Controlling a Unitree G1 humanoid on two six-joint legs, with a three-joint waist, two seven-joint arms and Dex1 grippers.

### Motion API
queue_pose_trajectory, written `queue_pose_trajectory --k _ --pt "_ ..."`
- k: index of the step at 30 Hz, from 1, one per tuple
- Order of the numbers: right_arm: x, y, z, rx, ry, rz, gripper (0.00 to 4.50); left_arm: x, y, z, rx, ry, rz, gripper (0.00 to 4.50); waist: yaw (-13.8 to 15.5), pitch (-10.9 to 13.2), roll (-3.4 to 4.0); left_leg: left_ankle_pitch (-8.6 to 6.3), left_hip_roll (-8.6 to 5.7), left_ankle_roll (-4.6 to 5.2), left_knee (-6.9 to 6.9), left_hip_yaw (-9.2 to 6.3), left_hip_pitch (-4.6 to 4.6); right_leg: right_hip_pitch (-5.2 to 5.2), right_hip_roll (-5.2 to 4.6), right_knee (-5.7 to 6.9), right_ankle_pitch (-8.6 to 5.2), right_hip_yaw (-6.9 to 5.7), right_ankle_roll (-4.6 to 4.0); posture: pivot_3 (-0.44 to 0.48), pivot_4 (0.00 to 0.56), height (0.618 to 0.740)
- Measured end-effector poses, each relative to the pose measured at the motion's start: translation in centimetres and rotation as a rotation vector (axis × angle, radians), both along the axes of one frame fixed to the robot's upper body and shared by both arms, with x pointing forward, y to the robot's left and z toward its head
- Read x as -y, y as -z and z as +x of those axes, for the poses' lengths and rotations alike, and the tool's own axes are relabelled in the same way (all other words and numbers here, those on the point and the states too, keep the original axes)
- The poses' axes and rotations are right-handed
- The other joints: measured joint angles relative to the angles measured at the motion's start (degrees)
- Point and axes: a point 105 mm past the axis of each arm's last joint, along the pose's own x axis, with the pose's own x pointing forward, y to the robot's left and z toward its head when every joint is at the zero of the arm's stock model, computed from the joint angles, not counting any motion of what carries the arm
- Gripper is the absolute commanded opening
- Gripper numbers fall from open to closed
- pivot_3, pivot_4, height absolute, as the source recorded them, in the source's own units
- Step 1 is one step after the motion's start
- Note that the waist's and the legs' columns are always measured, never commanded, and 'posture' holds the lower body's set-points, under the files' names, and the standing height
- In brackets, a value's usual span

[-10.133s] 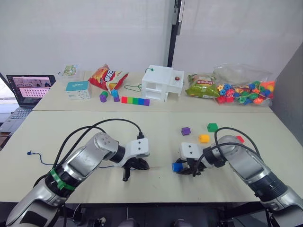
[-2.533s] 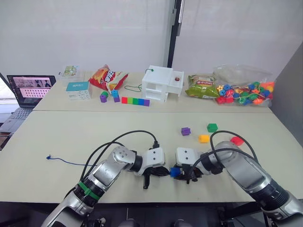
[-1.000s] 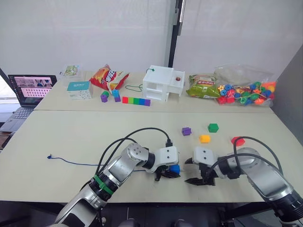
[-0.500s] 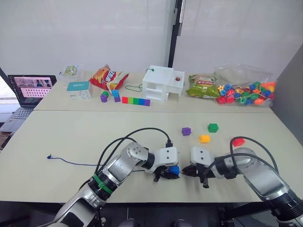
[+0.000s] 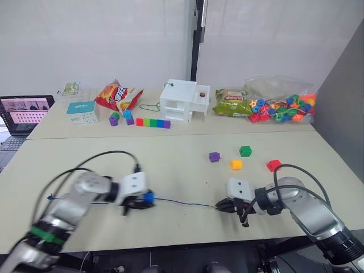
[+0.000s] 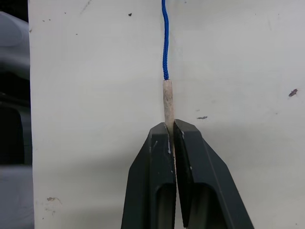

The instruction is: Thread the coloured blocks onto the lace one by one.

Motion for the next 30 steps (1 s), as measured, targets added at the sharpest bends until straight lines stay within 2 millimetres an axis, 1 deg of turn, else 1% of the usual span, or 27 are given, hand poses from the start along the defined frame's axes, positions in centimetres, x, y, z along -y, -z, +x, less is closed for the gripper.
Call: queue_pose_trajectory --k 2,3,5,7,9,11,14,16,17,19,20,21,22,23,24,27,28,30 --pt "0.1 0.1 -0.1 -0.003 -0.001 -0.001 0.0 -2.5 -0.2 -0.1 0.009 -0.059 0.017 1.33 0.1 0.0 0.02 -0.01 -0.01 -0.02 -0.01 0.0 0.02 -0.02 -0.06 0.08 -0.03 -0.06 -0.03 0.0 0.15 0.74" --pt "0.1 0.1 -0.1 -0.004 -0.004 -0.002 0.0 -5.5 -0.4 -0.3 0.027 -0.129 0.046 1.33 0.2 0.0 0.03 -0.02 0.0 -0.04 -0.01 0.0 0.0 -0.05 -0.07 0.11 -0.03 -0.09 -0.03 0.0 0.15 0.74" --pt "0.2 0.2 0.0 -0.009 -0.007 -0.003 0.0 -8.8 -0.7 -0.7 0.043 -0.199 0.102 1.33 0.4 0.0 0.04 -0.02 -0.01 -0.05 -0.01 0.01 0.03 -0.02 -0.09 0.12 -0.03 -0.11 -0.04 0.0 0.15 0.74" --pt "0.2 0.2 0.0 -0.013 -0.005 -0.003 0.0 -10.6 -0.9 -1.0 0.055 -0.239 0.14 1.33 0.8 0.0 0.08 -0.02 -0.04 -0.05 0.0 0.04 0.02 -0.03 -0.14 0.15 -0.03 -0.12 -0.04 0.0 0.15 0.74" --pt "0.1 0.2 0.1 -0.014 -0.009 0.001 0.0 -11.3 -1.0 -1.0 0.082 -0.247 0.156 1.33 0.9 0.0 0.11 -0.03 -0.07 -0.05 0.01 0.08 0.01 -0.03 -0.18 0.17 -0.03 -0.12 -0.03 0.0 0.15 0.74" --pt "0.1 0.3 0.2 -0.017 -0.011 -0.001 0.0 -11.1 -1.1 -0.8 0.105 -0.248 0.143 2.37 1.2 0.0 0.11 -0.02 -0.08 -0.05 0.03 0.08 -0.02 -0.04 -0.2 0.18 -0.03 -0.15 -0.03 0.0 0.15 0.74" --pt "0.1 0.3 0.2 -0.017 -0.018 -0.003 0.0 -10.7 -1.4 -0.7 0.07 -0.281 0.074 3.32 1.5 0.0 0.1 -0.02 -0.1 -0.05 0.08 0.08 -0.09 -0.05 -0.19 0.2 -0.02 -0.18 -0.01 0.0 0.15 0.74" --pt "0.0 0.3 0.2 -0.017 -0.023 -0.004 0.0 -9.8 -1.3 -1.0 0.016 -0.275 0.022 3.96 1.5 0.0 0.09 -0.02 -0.12 -0.05 0.09 0.08 -0.15 -0.08 -0.2 0.19 -0.02 -0.18 0.0 0.0 0.15 0.74" --pt "0.0 0.3 0.2 -0.021 -0.024 -0.005 0.0 -8.8 -1.7 -0.7 0.005 -0.274 -0.022 4.3 1.7 0.0 0.04 -0.02 -0.12 -0.05 0.14 0.06 -0.23 -0.12 -0.17 0.2 -0.01 -0.22 0.01 0.0 0.15 0.74" --pt "-0.3 0.1 0.3 -0.02 -0.032 -0.005 0.0 -7.0 -3.3 -0.1 0.016 -0.248 -0.094 4.3 1.9 0.1 -0.15 -0.01 -0.09 -0.08 0.23 0.0 -0.37 -0.2 -0.12 0.22 0.0 -0.26 0.03 0.0 0.15 0.74" --pt "-0.5 0.0 0.3 -0.017 -0.038 -0.004 0.0 -5.8 -4.4 0.1 0.027 -0.227 -0.141 4.3 1.9 0.1 -0.2 0.0 -0.1 -0.08 0.23 0.0 -0.37 -0.19 -0.12 0.21 0.01 -0.25 0.04 0.0 0.15 0.74" --pt "-0.6 0.0 0.3 -0.017 -0.039 -0.004 0.0 -4.9 -5.3 0.1 0.032 -0.21 -0.176 4.3 1.9 0.1 -0.2 -0.01 -0.12 -0.08 0.22 0.0 -0.37 -0.18 -0.14 0.2 0.01 -0.24 0.05 0.0 0.15 0.74" --pt "-0.6 0.0 0.3 -0.021 -0.038 -0.006 0.0 -3.6 -6.3 -0.1 0.033 -0.176 -0.22 4.3 1.9 0.1 -0.19 -0.01 -0.13 -0.08 0.19 0.01 -0.36 -0.18 -0.16 0.19 0.01 -0.21 0.06 0.0 0.15 0.74" --pt "-0.6 0.0 0.3 -0.023 -0.036 -0.007 0.0 -2.7 -6.6 -0.2 0.027 -0.158 -0.247 4.3 1.8 0.1 -0.19 -0.01 -0.14 -0.08 0.19 0.01 -0.36 -0.18 -0.16 0.18 0.01 -0.21 0.06 0.0 0.15 0.74" --pt "-0.7 0.1 0.4 -0.024 -0.031 -0.009 0.0 -1.2 -6.9 -0.5 0.011 -0.125 -0.289 4.3 1.9 0.1 -0.18 -0.01 -0.14 -0.08 0.18 0.01 -0.36 -0.17 -0.15 0.19 0.01 -0.2 0.06 0.0 0.15 0.74" --pt "-1.0 -0.1 0.7 -0.014 -0.024 -0.013 0.0 2.7 -6.1 -1.7 -0.069 -0.043 -0.372 4.3 1.8 0.1 -0.18 -0.01 -0.13 -0.08 0.18 0.01 -0.37 -0.17 -0.1 0.19 0.01 -0.18 0.07 0.0 0.15 0.74" --pt "-1.1 -0.1 0.8 -0.014 -0.016 -0.02 0.0 4.9 -5.6 -2.2 -0.094 -0.006 -0.415 4.3 1.9 0.1 -0.18 -0.01 -0.14 -0.08 0.18 0.01 -0.35 -0.14 -0.1 0.18 0.02 -0.16 0.07 0.0 0.15 0.74" --pt "-2.0 -0.1 0.7 -0.018 -0.023 -0.009 0.0 8.9 -4.3 -3.2 -0.143 0.067 -0.487 4.3 2.2 0.1 -0.2 -0.01 -0.16 -0.08 0.22 0.0 -0.38 -0.12 -0.09 0.18 0.03 -0.13 0.09 0.0 0.15 0.74"
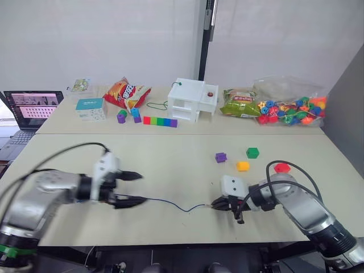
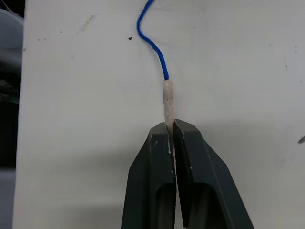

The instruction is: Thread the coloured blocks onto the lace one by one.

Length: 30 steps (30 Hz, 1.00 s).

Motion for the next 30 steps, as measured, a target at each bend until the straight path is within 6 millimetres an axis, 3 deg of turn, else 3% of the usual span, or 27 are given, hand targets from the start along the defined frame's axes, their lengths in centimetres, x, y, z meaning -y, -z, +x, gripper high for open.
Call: queue_pose_trajectory --k 2,4,8,12,21,22,30 --pt "-0.7 0.0 -0.4 -0.004 -0.017 0.007 0.0 2.9 1.5 -0.8 -0.029 0.059 -0.018 4.3 0.2 0.0 -0.02 0.0 -0.02 0.0 0.01 -0.01 0.0 0.01 0.03 -0.01 0.01 0.01 0.02 0.0 0.15 0.74" --pt "-0.7 0.1 -0.4 -0.008 -0.006 0.002 0.0 4.2 2.4 -0.7 -0.016 0.063 0.001 4.3 0.2 0.0 -0.03 0.02 -0.03 -0.02 0.02 -0.01 0.01 0.02 0.05 -0.03 0.01 0.01 0.01 0.0 0.15 0.74" --pt "-0.8 0.0 -0.2 0.008 -0.008 -0.019 0.0 6.8 3.4 1.9 0.059 0.046 0.03 4.3 0.6 0.0 -0.02 0.06 -0.09 -0.06 0.1 -0.03 0.07 0.11 0.07 -0.05 0.02 0.01 0.02 0.0 0.15 0.74" --pt "-0.8 -0.2 0.0 0.019 -0.009 -0.027 0.0 6.9 5.1 2.4 0.028 0.042 0.058 4.3 0.0 0.0 -0.01 0.06 -0.02 -0.06 0.03 -0.03 0.02 -0.04 0.15 -0.03 0.0 0.02 0.0 0.0 0.15 0.74" --pt "-0.8 -0.2 0.0 0.014 0.011 -0.03 0.0 8.6 5.6 1.8 0.027 0.113 0.051 4.3 0.5 0.0 -0.02 0.05 -0.07 -0.05 0.09 -0.07 -0.03 0.05 0.04 -0.08 0.01 -0.02 0.04 0.0 0.15 0.74" --pt "-0.8 -0.2 0.0 0.015 0.012 -0.03 0.0 8.7 5.4 1.8 0.03 0.119 0.047 3.74 0.4 0.0 -0.02 0.05 -0.06 -0.05 0.09 -0.07 -0.02 0.05 0.05 -0.08 0.02 -0.01 0.04 0.0 0.15 0.74" --pt "-0.7 -0.2 0.0 0.01 0.01 -0.033 0.0 8.9 5.3 1.8 0.031 0.127 0.043 1.12 0.3 0.0 -0.02 0.05 -0.05 -0.05 0.08 -0.07 -0.01 0.03 0.07 -0.06 0.01 -0.01 0.04 0.0 0.15 0.74"
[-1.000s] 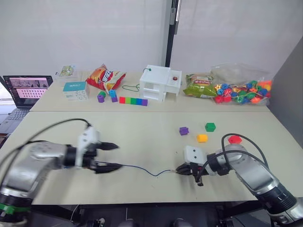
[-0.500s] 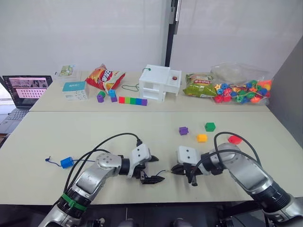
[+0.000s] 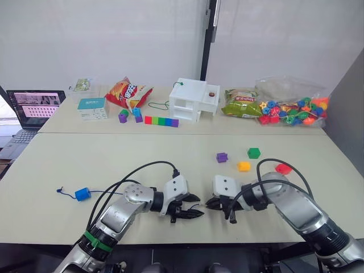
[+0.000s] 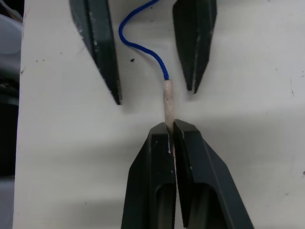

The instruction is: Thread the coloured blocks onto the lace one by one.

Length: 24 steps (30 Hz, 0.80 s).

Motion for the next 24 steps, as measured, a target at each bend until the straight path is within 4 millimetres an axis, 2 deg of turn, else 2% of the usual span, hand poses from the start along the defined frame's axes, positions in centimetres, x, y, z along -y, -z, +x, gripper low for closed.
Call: queue_pose_trajectory --k 3,4,24 --pt "0.0 0.04 -0.06 -0.005 -0.004 -0.001 0.0 -0.05 -0.04 0.09 0.002 -0.007 -0.001 0.08 0.0 0.0 0.0 0.0 -0.01 0.0 0.01 0.0 0.0 0.01 -0.01 -0.01 0.0 0.0 0.0 0.0 0.15 0.74" --pt "0.0 0.05 -0.09 -0.006 -0.006 -0.002 0.0 -0.11 -0.09 0.16 0.004 -0.011 -0.002 0.01 0.0 0.0 0.0 0.0 0.0 0.0 0.0 0.0 0.0 0.0 -0.01 -0.01 0.0 0.0 0.0 0.0 0.15 0.74" --pt "0.12 0.15 -0.13 0.002 -0.017 -0.015 0.0 0.03 -0.12 0.14 -0.008 -0.02 -0.005 0.01 0.0 0.0 0.0 0.0 0.0 0.0 0.0 -0.01 0.0 0.01 -0.01 -0.01 0.0 0.0 0.0 0.0 0.15 0.74"
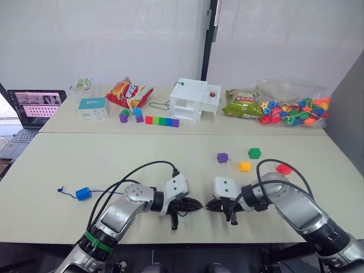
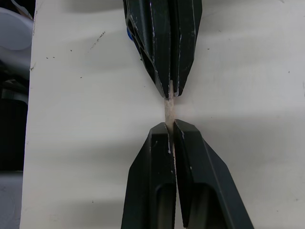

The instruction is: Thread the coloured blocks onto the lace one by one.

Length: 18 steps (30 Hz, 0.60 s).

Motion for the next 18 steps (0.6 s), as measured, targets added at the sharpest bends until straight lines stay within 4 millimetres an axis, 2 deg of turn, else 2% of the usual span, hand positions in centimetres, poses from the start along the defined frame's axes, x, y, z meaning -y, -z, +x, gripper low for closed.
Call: queue_pose_trajectory --k 1,6,16,18 --pt "0.0 0.0 0.01 0.0 0.0 0.0 0.0 0.01 -0.01 0.03 0.0 -0.003 -0.001 0.69 0.0 0.0 0.0 0.0 0.0 0.0 0.0 0.0 0.0 0.0 0.0 0.0 0.0 0.0 0.0 0.0 0.15 0.74" --pt "0.05 0.04 0.04 0.0 0.003 -0.002 0.0 -0.18 0.02 0.38 0.008 -0.025 0.02 2.28 0.0 0.0 0.0 0.0 0.0 0.0 0.0 0.0 0.0 0.0 0.0 0.0 0.0 0.0 0.0 0.0 0.15 0.74" --pt "0.07 0.06 0.05 -0.002 0.005 -0.003 0.0 -0.05 0.36 0.29 0.013 -0.008 0.05 2.28 0.0 0.0 0.0 0.0 -0.01 0.0 0.0 0.0 0.0 0.0 0.01 0.0 0.0 0.0 0.0 0.0 0.15 0.74" --pt "0.08 0.07 0.05 -0.003 0.006 -0.004 0.0 0.1 0.35 0.22 0.011 -0.003 0.048 1.73 0.0 0.0 0.0 0.0 0.0 0.0 0.0 0.0 0.0 0.0 0.0 0.0 0.0 0.0 0.0 0.0 0.15 0.74"
